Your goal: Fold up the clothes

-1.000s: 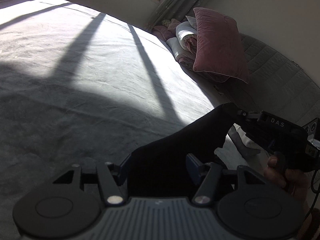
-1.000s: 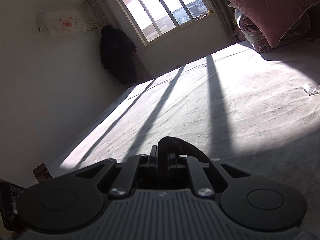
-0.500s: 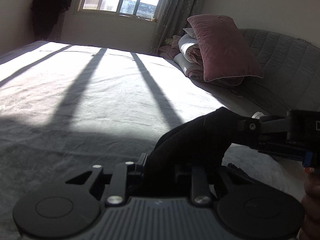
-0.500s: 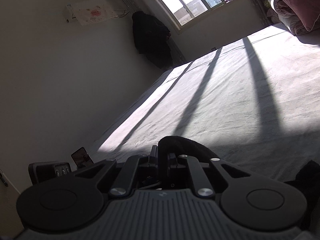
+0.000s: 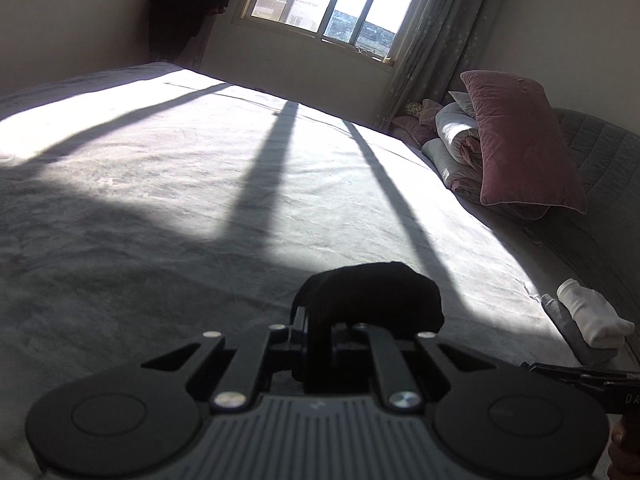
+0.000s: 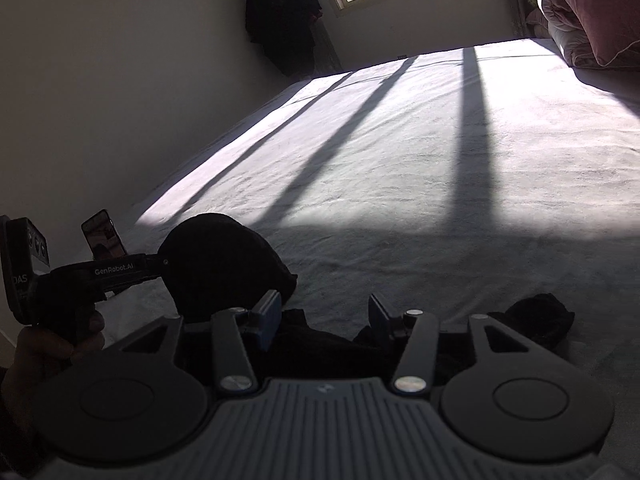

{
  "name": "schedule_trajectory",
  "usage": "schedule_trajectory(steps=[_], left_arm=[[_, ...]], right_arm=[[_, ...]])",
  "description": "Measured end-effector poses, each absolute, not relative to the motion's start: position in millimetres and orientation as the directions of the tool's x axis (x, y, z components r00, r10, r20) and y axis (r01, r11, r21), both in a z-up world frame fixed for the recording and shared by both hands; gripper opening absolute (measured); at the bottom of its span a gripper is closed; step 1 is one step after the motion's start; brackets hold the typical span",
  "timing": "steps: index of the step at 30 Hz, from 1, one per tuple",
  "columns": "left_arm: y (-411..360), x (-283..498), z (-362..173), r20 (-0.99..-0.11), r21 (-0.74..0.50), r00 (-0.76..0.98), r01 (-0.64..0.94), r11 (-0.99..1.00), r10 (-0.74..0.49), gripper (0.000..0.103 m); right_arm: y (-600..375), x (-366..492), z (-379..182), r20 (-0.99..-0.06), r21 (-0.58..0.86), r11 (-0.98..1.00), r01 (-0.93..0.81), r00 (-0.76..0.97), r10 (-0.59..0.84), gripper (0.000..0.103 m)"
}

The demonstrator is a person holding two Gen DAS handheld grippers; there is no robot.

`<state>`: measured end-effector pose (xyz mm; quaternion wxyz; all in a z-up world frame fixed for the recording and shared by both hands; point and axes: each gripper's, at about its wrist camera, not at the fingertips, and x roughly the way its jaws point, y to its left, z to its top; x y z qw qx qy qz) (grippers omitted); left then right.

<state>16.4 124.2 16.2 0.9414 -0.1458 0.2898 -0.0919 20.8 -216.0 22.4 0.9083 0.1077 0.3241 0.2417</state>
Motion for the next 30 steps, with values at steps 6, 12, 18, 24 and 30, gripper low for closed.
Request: schedule_trajectory(steps=[6, 12, 18, 24, 30], left_arm=[[145, 12, -1, -0.620, -0.281, 0.759, 0.020, 0.960, -0.197, 0.010], [162, 16, -15, -0.672, -0.320, 0.712, -0.032, 0.947, -0.203, 0.015], [160, 33, -12, -0.646, -0.361, 0.732, -0.040, 0.932, -0.219, 0.039], [141, 46, -19, -0.663, -0.368, 0.718, -0.067, 0.928, -0.211, 0.004], [136, 14, 20, -0.554, -0.348, 0.813, -0.034, 0.937, -0.176, 0.003]], right_arm=[[-211, 21, 7, -0.602, 0.225, 0.910, -0.349, 0.684, 0.412, 0.053], [-216, 21, 0, -0.633, 0.119, 0.939, -0.322, 0.704, 0.321, 0.053], [-220, 24, -11, -0.685, 0.075, 0.944, -0.320, 0.672, 0.282, 0.035], [-222, 9, -7, -0.663, 0.029, 0.950, -0.311, 0.705, 0.251, 0.004], [-240, -19, 16, -0.596, 0.022, 0.955, -0.296, 0.763, 0.250, 0.004]])
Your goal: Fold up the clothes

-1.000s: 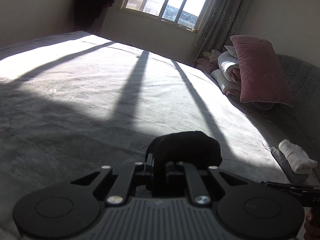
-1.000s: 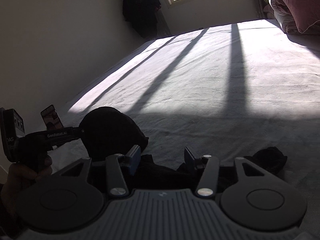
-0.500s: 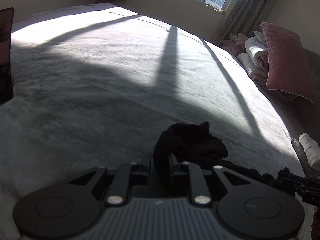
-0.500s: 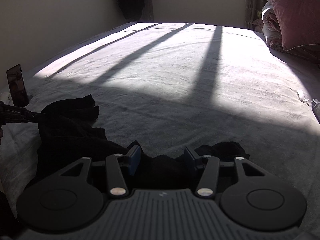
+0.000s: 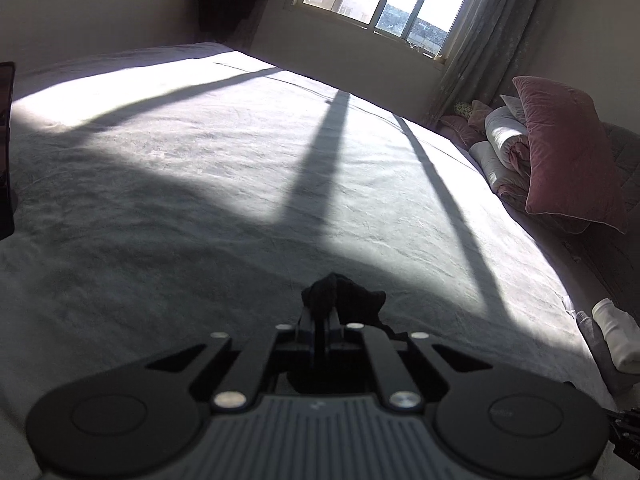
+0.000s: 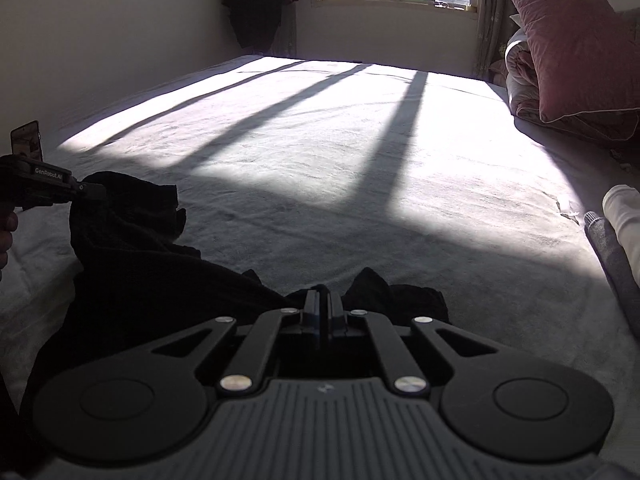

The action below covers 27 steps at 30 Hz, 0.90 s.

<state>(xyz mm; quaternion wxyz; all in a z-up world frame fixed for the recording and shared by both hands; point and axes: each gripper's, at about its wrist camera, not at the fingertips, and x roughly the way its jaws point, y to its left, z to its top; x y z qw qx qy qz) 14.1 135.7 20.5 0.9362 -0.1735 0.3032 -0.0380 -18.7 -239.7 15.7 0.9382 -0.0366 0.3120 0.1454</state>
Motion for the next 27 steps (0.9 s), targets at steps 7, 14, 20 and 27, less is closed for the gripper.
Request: schedule_trajectory(steps=[7, 14, 20, 27], left_arm=[[164, -24, 30, -0.592, -0.362, 0.783, -0.051, 0.931, -0.188, 0.004], [189, -45, 2, -0.697, -0.357, 0.679, -0.049, 0.933, -0.231, 0.004], [189, -47, -22, -0.790, -0.288, 0.568, -0.008, 0.958, -0.233, 0.004], [182, -49, 6, -0.711, -0.259, 0.658, 0.080, 0.963, -0.246, 0.028]], right_arm=[[-254, -58, 22, -0.586, -0.008, 0.942, -0.335, 0.765, 0.267, 0.004], [-251, -80, 1, -0.653, -0.037, 0.915, -0.402, 0.703, 0.282, 0.003], [-238, -83, -16, -0.721, -0.057, 0.888, -0.457, 0.633, 0.280, 0.003], [-242, -80, 2, -0.675, -0.007, 0.890, -0.456, 0.658, 0.332, 0.014]])
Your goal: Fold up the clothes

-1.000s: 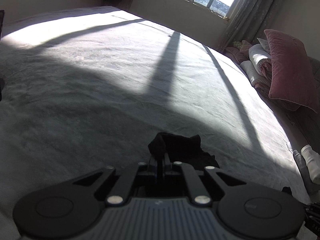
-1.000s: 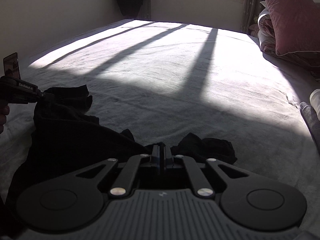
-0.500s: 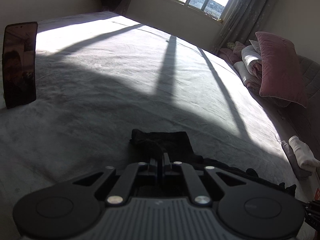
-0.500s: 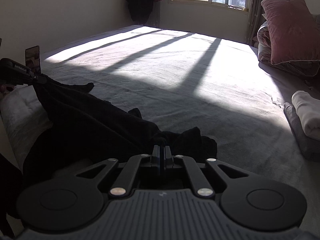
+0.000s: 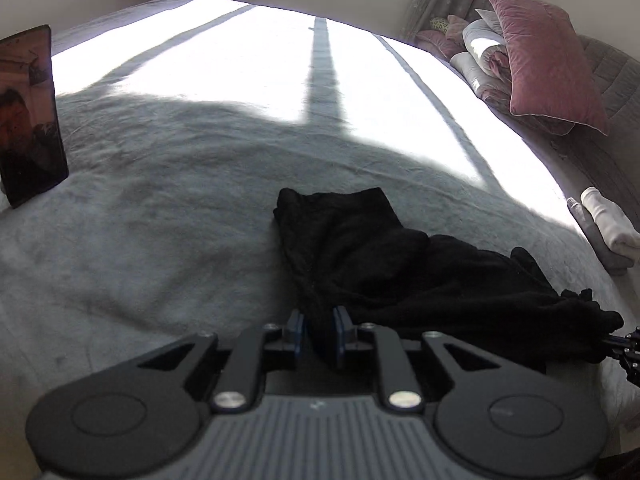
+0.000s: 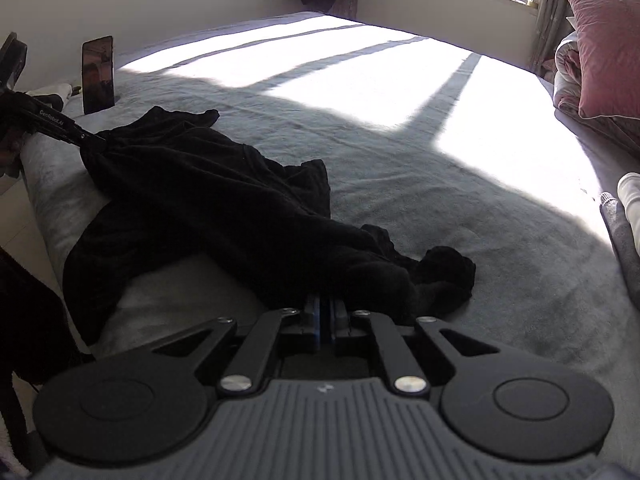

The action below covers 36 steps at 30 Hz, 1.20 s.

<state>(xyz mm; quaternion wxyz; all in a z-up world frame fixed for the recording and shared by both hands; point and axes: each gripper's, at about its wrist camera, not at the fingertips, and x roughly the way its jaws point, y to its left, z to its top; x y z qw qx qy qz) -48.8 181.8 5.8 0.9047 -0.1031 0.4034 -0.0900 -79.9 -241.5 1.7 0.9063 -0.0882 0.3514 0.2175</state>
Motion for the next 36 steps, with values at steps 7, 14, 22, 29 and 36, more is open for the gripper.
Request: schedule_trajectory(steps=[7, 14, 22, 29, 36], left_arm=[[157, -49, 20, -0.638, -0.274, 0.700, 0.184, 0.944, -0.322, 0.039], [103, -47, 23, -0.619, -0.263, 0.648, 0.361, 0.895, -0.443, 0.054], [43, -58, 22, -0.613, -0.245, 0.541, 0.564, 0.789, -0.576, 0.068], [10, -85, 29, -0.559, -0.187, 0.472, 0.729, 0.658, -0.682, 0.077], [6, -96, 26, -0.522, -0.197, 0.493, 0.725, 0.661, -0.696, 0.070]], right_arm=[[-263, -72, 19, -0.599, 0.089, 0.920, -0.383, 0.717, 0.356, 0.050], [-263, -60, 4, -0.666, 0.074, 0.925, -0.373, 0.672, 0.324, 0.050], [-268, -59, 6, -0.644, 0.314, 0.864, -0.394, 0.580, 0.498, 0.010], [-266, -58, 27, -0.473, 0.619, 0.664, -0.419, 0.476, 0.741, 0.010], [-243, -49, 41, -0.384, 0.719, 0.532, -0.447, 0.383, 0.840, 0.010]])
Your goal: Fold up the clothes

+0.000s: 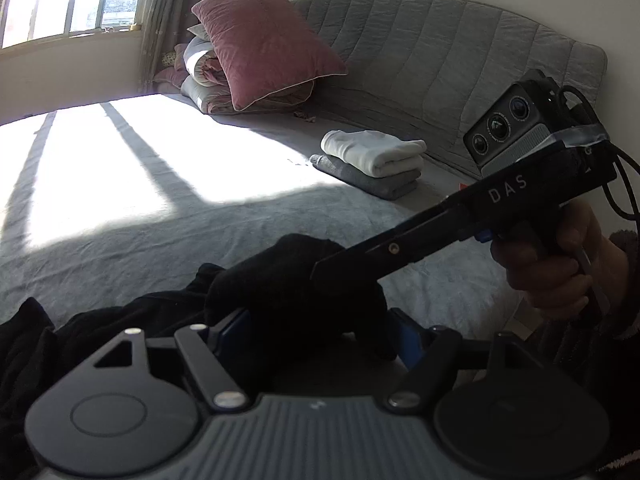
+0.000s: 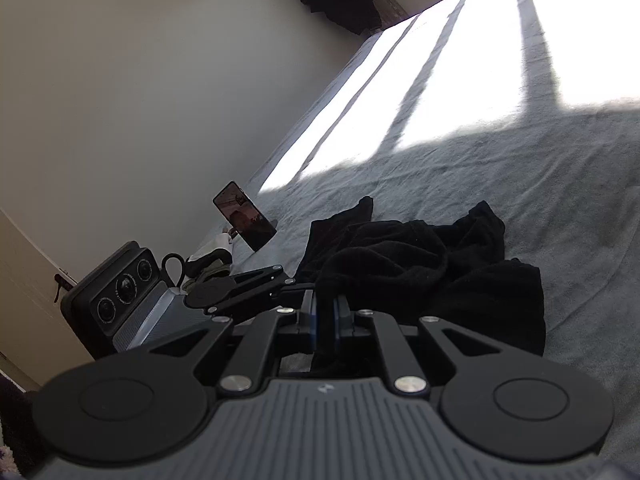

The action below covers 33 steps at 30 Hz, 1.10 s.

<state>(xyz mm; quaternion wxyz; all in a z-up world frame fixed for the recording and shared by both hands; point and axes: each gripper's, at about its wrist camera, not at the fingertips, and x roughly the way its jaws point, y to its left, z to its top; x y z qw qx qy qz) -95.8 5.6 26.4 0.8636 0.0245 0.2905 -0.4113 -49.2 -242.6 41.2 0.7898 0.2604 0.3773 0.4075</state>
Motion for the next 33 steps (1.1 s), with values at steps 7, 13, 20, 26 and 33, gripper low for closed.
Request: schedule_trajectory(steps=[7, 13, 20, 26, 33], left_arm=[[25, -87, 25, -0.532, -0.266, 0.532, 0.634, 0.726, -0.659, 0.012], [55, -90, 28, -0.564, -0.227, 0.587, 0.566, 0.792, -0.581, 0.010], [112, -93, 34, -0.542, -0.240, 0.667, 0.460, 0.855, -0.511, 0.010], [154, -92, 35, -0.541, -0.253, 0.724, 0.346, 0.904, -0.428, 0.010], [196, -89, 32, -0.558, -0.264, 0.766, 0.200, 0.943, -0.319, 0.010]], right_arm=[[-215, -39, 49, -0.376, 0.715, 0.504, -0.484, 0.342, 0.861, 0.010], [-214, -23, 48, -0.379, 0.701, 0.533, -0.474, 0.386, 0.841, 0.017], [-229, 11, 32, -0.485, 0.614, 0.710, -0.344, 0.545, 0.684, 0.038], [-219, 29, 15, -0.579, 0.509, 0.807, -0.298, 0.575, 0.578, 0.038], [-187, 35, 3, -0.622, 0.447, 0.811, -0.378, 0.520, 0.585, 0.043]])
